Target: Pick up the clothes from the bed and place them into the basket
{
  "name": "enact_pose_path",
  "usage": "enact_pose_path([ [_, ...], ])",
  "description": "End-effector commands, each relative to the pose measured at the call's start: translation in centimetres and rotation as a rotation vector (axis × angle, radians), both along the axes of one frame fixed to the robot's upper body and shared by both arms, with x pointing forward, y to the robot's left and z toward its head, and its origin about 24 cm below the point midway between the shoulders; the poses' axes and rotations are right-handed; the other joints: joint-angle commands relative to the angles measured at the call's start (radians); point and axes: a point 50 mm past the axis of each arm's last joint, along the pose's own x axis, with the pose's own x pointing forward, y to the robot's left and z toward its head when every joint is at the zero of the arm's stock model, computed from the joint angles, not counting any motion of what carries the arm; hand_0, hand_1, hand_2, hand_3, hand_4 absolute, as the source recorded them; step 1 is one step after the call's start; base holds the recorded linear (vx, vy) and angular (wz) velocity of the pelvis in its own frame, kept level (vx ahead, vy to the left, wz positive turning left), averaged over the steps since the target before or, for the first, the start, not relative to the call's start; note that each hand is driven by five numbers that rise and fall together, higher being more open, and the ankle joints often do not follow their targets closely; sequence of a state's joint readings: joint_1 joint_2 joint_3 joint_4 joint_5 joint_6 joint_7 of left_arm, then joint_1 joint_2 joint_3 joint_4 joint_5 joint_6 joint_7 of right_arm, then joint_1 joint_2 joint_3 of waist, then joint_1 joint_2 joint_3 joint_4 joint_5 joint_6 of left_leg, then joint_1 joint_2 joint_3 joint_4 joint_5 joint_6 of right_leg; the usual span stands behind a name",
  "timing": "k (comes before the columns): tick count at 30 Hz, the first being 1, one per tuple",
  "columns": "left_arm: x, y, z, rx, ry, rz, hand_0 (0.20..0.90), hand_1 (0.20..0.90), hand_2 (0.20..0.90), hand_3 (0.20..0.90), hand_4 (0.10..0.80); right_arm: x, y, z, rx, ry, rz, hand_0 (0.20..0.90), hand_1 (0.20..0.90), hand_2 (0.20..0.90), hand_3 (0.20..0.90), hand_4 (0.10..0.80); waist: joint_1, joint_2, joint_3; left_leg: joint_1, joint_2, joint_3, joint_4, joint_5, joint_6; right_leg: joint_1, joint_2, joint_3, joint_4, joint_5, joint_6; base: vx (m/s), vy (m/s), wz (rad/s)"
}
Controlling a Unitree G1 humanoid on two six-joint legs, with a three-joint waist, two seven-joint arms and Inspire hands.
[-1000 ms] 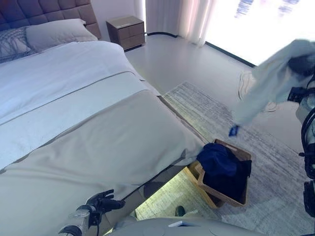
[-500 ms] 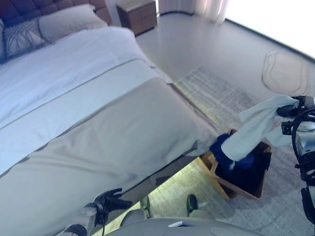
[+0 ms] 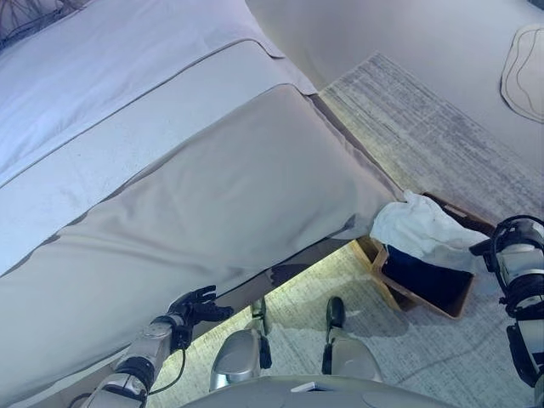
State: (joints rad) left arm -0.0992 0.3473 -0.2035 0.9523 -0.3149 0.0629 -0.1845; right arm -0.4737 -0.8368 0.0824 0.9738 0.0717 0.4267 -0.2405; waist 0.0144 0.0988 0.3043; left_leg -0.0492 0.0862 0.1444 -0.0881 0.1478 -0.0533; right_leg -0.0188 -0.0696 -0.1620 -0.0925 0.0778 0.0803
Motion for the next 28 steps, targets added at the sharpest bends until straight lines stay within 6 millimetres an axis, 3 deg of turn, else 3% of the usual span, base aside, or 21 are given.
enact_pose_path([
  [1, -0.5, 2.1, 0.4, 0.065, 0.006, -0.026, 0.9, 0.9, 0.9, 0.9, 0.8, -0.1, -0.1, 0.8, -0.121, -0.068, 0.012, 0.9, 0.9, 0.9, 0.9, 0.8, -0.014, -0.067, -0.066, 0.033, -0.049, -0.005, 0.046, -0.15, 0.0, 0.003, 0.034, -0.043, 0.041, -0.081, -0.038, 0.087, 0.064, 0.03],
  [4, -1.8, 1.7, -0.4, 0.053, 0.041, -0.025, 0.9, 0.9, 0.9, 0.9, 0.8, -2.2, 0.9, -2.9, -0.062, -0.071, -0.008, 0.9, 0.9, 0.9, 0.9, 0.8, -0.023, -0.074, -0.097, 0.07, -0.051, 0.007, 0.04, -0.163, 0.003, 0.032, 0.034, -0.039, 0.038, -0.086, -0.034, 0.111, 0.112, 0.02],
  [5, -1.8, 1.7, -0.4, 0.054, 0.041, -0.026, 0.9, 0.9, 0.9, 0.9, 0.8, -2.3, 0.9, -3.0, -0.062, -0.071, -0.009, 0.9, 0.9, 0.9, 0.9, 0.8, -0.023, -0.075, -0.1, 0.066, -0.051, 0.007, 0.04, -0.161, 0.003, 0.029, 0.033, -0.04, 0.038, -0.084, -0.034, 0.091, 0.117, -0.02],
  [6, -2.5, 1.5, -0.8, 0.047, 0.058, -0.02, 0.9, 0.9, 0.9, 0.9, 0.8, -3.2, 1.7, -4.8, -0.001, -0.079, -0.009, 0.9, 0.9, 0.9, 0.9, 0.8, -0.029, -0.078, -0.116, 0.08, -0.052, 0.012, 0.038, -0.166, 0.004, 0.04, 0.033, -0.038, 0.037, -0.086, -0.032, 0.06, 0.086, -0.02],
  [8, -3.0, 1.3, -1.2, 0.046, 0.073, -0.023, 0.9, 0.9, 0.9, 0.9, 0.8, -3.9, 2.6, -6.4, 0.058, -0.093, -0.003, 0.9, 0.9, 0.9, 0.9, 0.8, -0.031, -0.081, -0.126, 0.094, -0.052, 0.016, 0.035, -0.17, 0.006, 0.052, 0.033, -0.038, 0.035, -0.088, -0.031, 0.079, 0.118, -0.06],
  [11, -4.1, 0.8, -1.9, 0.051, 0.118, -0.036, 0.9, 0.9, 0.9, 0.9, 0.8, -5.6, 5.9, -10.4, 0.244, -0.128, 0.019, 0.9, 0.9, 0.9, 0.9, 0.8, -0.043, -0.087, -0.15, 0.125, -0.054, 0.026, 0.027, -0.179, 0.012, 0.075, 0.033, -0.032, 0.035, -0.093, -0.029, 0.09, 0.133, -0.13],
  [17, -6.2, 0.5, -2.9, 0.053, 0.204, -0.039, 0.9, 0.9, 0.9, 0.9, 0.8, -10.7, 11.0, -16.9, 0.446, 0.04, 0.019, 0.9, 0.9, 0.9, 0.9, 0.8, -0.056, -0.096, -0.186, 0.178, -0.059, 0.042, 0.014, -0.199, 0.029, 0.113, 0.038, -0.021, 0.039, -0.106, -0.028, 0.066, 0.117, -0.15],
  [24, -6.6, -0.3, -3.3, 0.036, 0.248, -0.12, 0.9, 0.9, 0.9, 0.9, 0.8, -11.7, 15.2, -19.1, 0.544, 0.27, 0.356, 0.9, 0.9, 0.9, 0.9, 0.8, -0.054, -0.099, -0.204, 0.199, -0.071, 0.033, 0.001, -0.208, 0.046, 0.127, 0.033, -0.018, 0.046, -0.109, -0.021, -0.024, 0.11, 0.0],
  [28, -6.3, -0.1, -3.2, 0.033, 0.245, -0.122, 0.9, 0.9, 0.9, 0.9, 0.8, -12.9, 16.3, -20.0, 0.652, 0.324, 0.358, 0.9, 0.9, 0.9, 0.9, 0.8, -0.047, -0.105, -0.211, 0.202, -0.077, 0.027, 0.001, -0.21, 0.05, 0.132, 0.028, -0.022, 0.049, -0.109, -0.017, -0.009, 0.035, 0.01],
])
